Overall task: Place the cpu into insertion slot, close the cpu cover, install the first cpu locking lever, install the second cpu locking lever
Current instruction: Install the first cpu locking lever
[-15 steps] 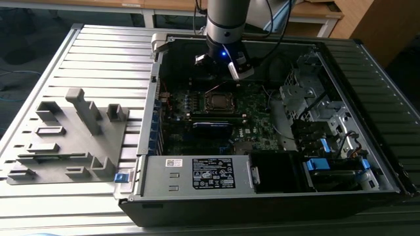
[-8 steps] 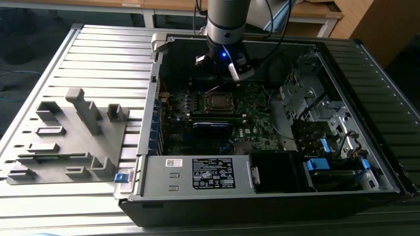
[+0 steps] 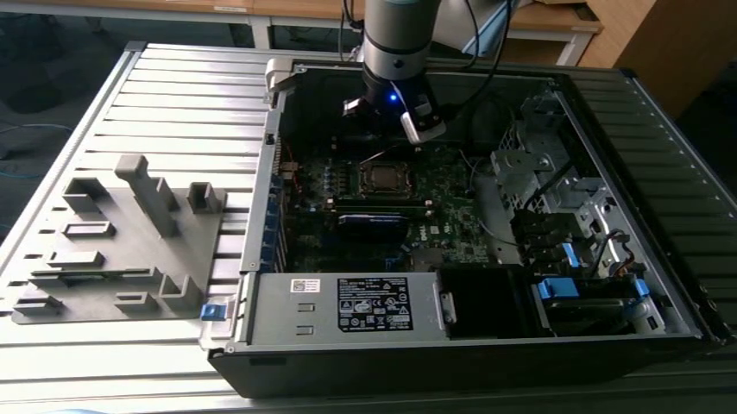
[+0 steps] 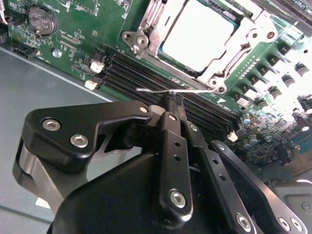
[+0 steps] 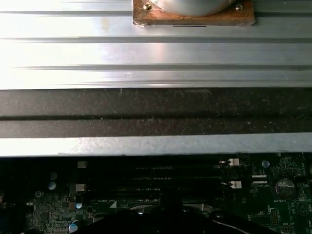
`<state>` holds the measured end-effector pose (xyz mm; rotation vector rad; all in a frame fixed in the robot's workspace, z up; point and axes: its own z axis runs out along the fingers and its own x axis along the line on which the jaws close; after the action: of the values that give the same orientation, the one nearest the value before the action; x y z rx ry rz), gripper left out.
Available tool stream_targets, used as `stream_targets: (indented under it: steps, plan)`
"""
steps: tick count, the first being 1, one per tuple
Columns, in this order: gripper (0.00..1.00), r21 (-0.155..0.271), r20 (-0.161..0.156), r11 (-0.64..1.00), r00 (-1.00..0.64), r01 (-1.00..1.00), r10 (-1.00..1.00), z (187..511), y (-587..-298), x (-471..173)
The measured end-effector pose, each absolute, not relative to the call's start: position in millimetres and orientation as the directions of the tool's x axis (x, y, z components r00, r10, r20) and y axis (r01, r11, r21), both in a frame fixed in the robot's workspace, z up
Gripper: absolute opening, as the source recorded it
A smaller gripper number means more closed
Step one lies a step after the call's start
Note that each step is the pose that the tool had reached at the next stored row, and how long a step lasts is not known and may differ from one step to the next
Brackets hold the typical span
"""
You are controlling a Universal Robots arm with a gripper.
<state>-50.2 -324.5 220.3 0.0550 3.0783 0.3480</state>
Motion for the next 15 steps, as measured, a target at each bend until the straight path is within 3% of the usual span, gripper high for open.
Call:
stream_targets:
  steps: [15]
  plan:
    - [0.11,0.223,-0.039,0.974,-0.998,0.030,0.040,217.6,-324.5,-50.0]
